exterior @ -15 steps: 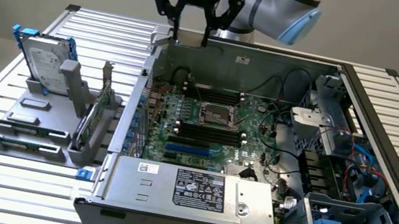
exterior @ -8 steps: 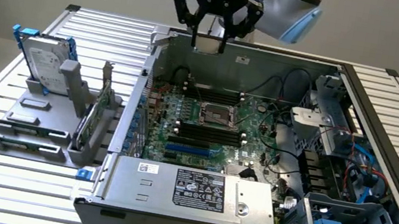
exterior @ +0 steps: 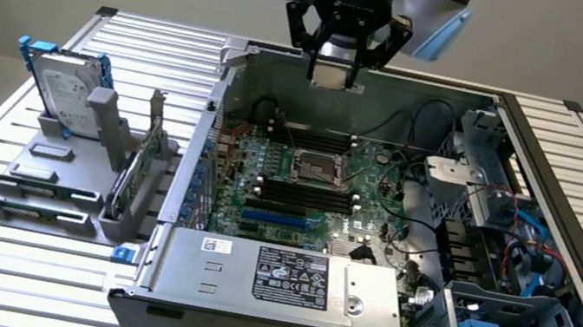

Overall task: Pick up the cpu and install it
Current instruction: 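Pick up the cpu and move it towards the insertion slot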

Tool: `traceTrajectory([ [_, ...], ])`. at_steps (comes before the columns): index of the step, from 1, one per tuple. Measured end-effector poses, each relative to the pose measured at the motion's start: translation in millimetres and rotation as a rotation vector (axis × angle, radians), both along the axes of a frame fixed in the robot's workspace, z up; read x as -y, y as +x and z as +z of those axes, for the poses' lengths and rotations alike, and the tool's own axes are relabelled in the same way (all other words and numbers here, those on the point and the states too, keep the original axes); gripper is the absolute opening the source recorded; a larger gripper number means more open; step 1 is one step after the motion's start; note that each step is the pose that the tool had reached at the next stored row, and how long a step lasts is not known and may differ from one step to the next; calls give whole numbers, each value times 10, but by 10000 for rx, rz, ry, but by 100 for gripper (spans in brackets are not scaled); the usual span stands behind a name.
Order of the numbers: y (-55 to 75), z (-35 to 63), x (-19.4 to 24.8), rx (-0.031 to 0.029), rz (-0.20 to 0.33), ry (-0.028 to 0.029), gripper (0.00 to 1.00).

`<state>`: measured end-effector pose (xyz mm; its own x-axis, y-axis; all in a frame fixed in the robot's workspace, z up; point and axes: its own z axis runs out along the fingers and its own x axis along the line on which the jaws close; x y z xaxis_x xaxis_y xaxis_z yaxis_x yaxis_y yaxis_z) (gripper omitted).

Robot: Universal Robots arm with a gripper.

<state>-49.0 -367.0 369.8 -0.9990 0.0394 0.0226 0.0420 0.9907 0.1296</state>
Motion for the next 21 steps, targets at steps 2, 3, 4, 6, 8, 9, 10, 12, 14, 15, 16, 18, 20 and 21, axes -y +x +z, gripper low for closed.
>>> traceTrajectory([
  [2, 63, -36, -23, -1, -1, 0, 55],
  [3, 86, -55, -33, 0, -1, 1, 55],
  [4, 104, -72, -43, 0, -2, 0, 55],
  [6, 138, -109, -63, 0, -5, 0, 55],
  [8, 160, -146, -78, -1, -7, 0, 55],
  [9, 164, -164, -85, 0, -7, 0, 55],
  [10, 167, -182, -92, -1, -8, 0, 55],
  [12, 174, -218, -107, 0, -9, 0, 55],
  [14, 180, -255, -124, 1, -9, 1, 55],
  [15, 183, -273, -132, 0, -9, 1, 55],
  [16, 186, -290, -140, 0, -9, 0, 55],
  [18, 193, -328, -156, 0, -8, 0, 55],
  [20, 197, -364, -172, 1, -10, 1, 55],
  [21, 197, -382, -179, 1, -11, 2, 55],
])
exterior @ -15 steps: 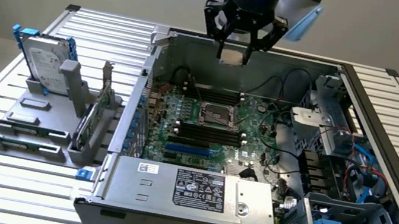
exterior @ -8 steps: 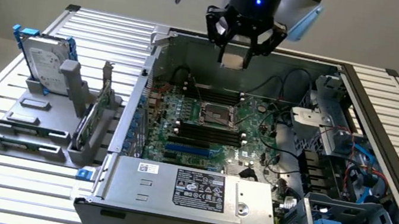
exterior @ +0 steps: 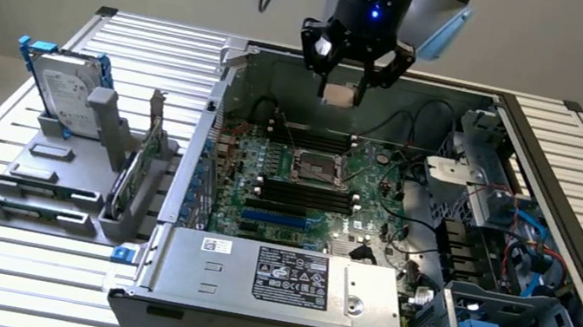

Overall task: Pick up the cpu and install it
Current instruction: 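Pick up the cpu and move it towards the insertion slot, then place the cpu into insertion slot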

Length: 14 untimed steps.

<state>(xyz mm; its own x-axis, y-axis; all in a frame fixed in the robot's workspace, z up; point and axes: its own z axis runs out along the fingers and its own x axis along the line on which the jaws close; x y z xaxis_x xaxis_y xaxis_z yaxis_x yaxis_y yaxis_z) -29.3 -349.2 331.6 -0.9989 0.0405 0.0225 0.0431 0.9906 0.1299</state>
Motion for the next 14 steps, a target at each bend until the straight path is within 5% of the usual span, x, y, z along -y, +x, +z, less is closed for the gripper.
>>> traceTrajectory([
  [14, 0, -4, -1, -76, 1, -53, 55],
])
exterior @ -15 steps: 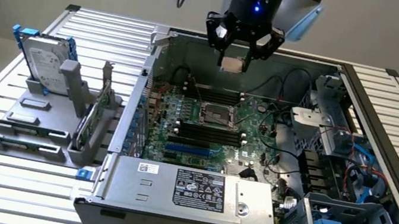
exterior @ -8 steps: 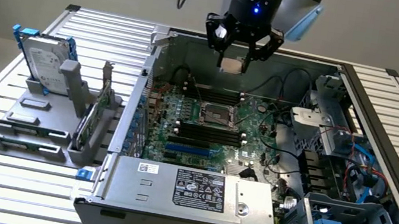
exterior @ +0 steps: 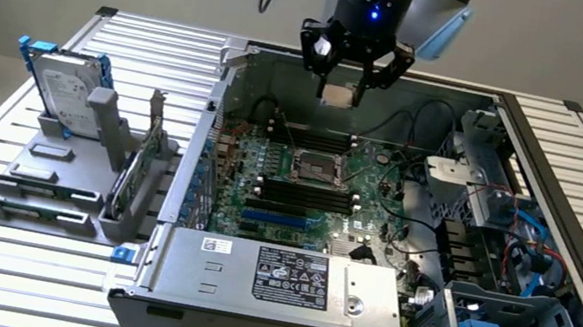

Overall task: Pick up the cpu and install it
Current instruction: 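Place the cpu into insertion slot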

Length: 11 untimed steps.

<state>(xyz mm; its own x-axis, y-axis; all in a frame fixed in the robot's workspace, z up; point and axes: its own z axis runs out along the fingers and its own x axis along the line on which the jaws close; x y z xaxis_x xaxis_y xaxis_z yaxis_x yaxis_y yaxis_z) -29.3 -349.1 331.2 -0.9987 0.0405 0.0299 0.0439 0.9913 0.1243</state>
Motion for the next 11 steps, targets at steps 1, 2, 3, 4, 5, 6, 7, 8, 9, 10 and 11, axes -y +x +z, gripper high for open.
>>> traceTrajectory([
  [1, 0, 0, 0, -6, 0, -4, 55],
  [2, 0, 0, 0, -11, 0, -5, 55],
  [3, 0, 0, 0, -17, 0, -6, 55],
  [4, 0, 0, 0, -21, -4, -7, 55],
  [5, -2, -1, 0, -19, -68, -5, 55],
  [6, -2, -5, 0, -16, -182, -1, 55],
  [7, -2, -13, 0, -14, -347, 1, 55],
  [8, -3, -21, 0, -15, -544, 0, 55],
  [9, -3, -29, 0, -15, -724, -2, 55],
  [10, -3, -37, 0, -15, -904, 0, 55],
  [11, -3, -45, 0, -15, -1079, 0, 55],
])
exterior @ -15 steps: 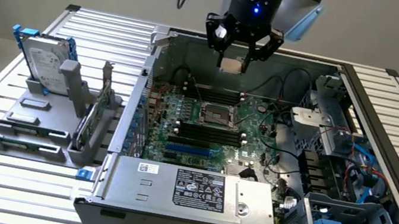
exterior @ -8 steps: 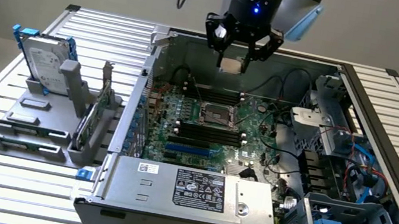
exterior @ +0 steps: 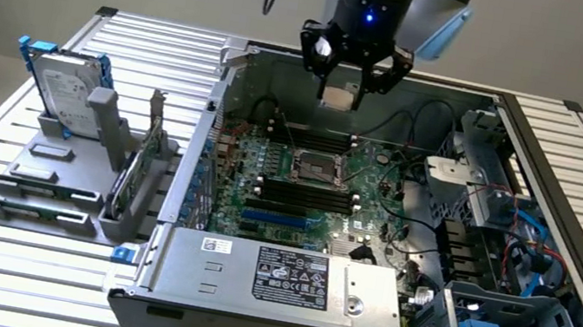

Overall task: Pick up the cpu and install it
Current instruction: 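Place the cpu into insertion slot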

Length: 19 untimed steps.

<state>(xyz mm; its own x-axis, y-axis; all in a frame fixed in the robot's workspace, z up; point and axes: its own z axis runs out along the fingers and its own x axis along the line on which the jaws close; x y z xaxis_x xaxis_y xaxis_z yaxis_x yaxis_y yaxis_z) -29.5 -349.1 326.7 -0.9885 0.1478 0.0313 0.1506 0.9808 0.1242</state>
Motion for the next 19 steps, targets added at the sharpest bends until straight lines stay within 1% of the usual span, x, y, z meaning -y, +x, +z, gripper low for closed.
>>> traceTrajectory([
  [19, 0, -171, 0, 0, -3465, 1, 55],
])
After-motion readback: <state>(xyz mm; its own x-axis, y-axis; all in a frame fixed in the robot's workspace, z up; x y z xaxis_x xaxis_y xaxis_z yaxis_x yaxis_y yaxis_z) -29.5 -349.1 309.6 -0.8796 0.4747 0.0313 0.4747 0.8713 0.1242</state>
